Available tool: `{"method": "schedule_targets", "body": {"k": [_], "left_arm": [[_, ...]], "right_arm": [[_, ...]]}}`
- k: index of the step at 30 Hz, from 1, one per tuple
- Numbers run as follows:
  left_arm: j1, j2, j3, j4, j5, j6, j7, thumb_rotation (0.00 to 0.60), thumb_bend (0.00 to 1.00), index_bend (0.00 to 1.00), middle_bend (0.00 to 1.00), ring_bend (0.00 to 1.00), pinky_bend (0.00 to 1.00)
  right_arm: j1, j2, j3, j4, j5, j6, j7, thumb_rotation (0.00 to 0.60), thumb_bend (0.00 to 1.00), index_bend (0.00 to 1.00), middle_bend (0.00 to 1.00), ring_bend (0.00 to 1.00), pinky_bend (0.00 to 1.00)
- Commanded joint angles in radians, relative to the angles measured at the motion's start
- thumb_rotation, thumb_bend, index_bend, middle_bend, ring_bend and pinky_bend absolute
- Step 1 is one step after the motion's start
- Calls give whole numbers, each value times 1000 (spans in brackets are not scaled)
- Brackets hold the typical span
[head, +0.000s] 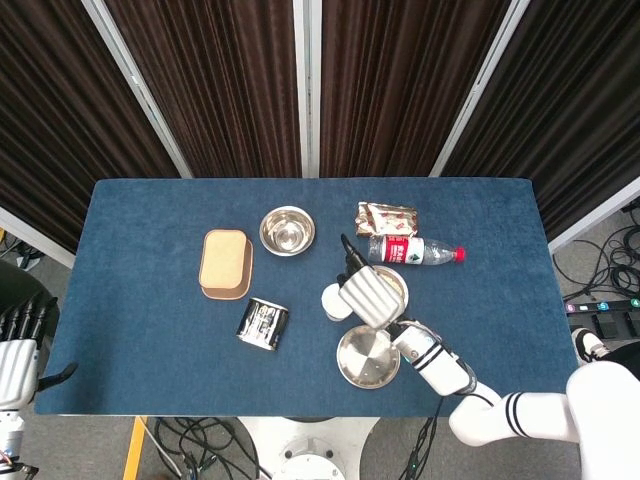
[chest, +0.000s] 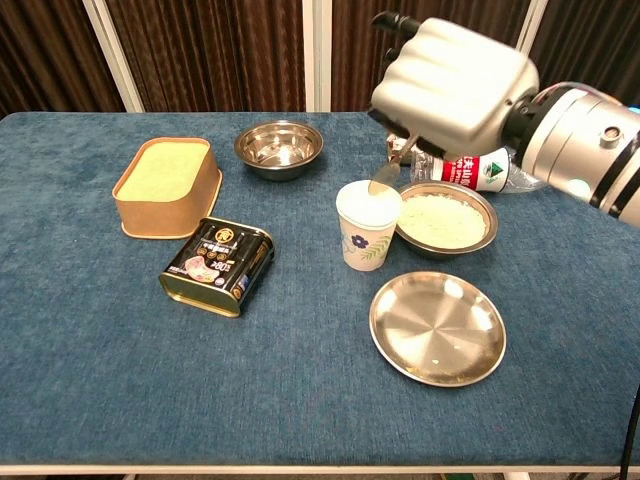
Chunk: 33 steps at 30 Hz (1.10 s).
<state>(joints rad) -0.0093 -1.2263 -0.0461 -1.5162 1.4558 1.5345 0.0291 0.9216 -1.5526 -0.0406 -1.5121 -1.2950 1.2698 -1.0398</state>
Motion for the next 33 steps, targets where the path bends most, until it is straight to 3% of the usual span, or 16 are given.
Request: {"method": "schedule_targets", "body": {"k": [1,5,9,13,17,25,33], "left_arm": [[-2,3,-1,-1,3,-1,2,600,27,112,41,32,61],[-6,7,-4,-7,7,1,5,600,27,111,41,32,60],[-8,11,-4,-12,12,2,9,600,27,112,41,32,60],[-11,13,-4,-17,15,0,12,600,26,112,41,32,60],[-14,15,-4,-20,18,0,15,600,27,112,41,32,60],[-13,13,-1,-20,24,4,10,600,27,112,41,32,60],[-7,4,5,1,23,4,-13,600,26,112,41,32,60]], "right_arm": [[-52,40,49,-62,18,40,112,600,327,659,592,304,0],[-122,114,77,-193,87,23,328,600,327,659,592,304,0],[-186,203,44,-279,83,-23,520,600,327,660,592,304,0],[-260,227,-24,-272,1,-32,693,600,327,662,592,303,0],[-320,197,-60,-213,-75,-12,814,600,327,666,592,303,0],[-396,56,-85,-50,-166,12,818,600,327,674,592,290,0],[-446,-112,-66,116,-194,20,769,600,290,637,584,238,0]]}}
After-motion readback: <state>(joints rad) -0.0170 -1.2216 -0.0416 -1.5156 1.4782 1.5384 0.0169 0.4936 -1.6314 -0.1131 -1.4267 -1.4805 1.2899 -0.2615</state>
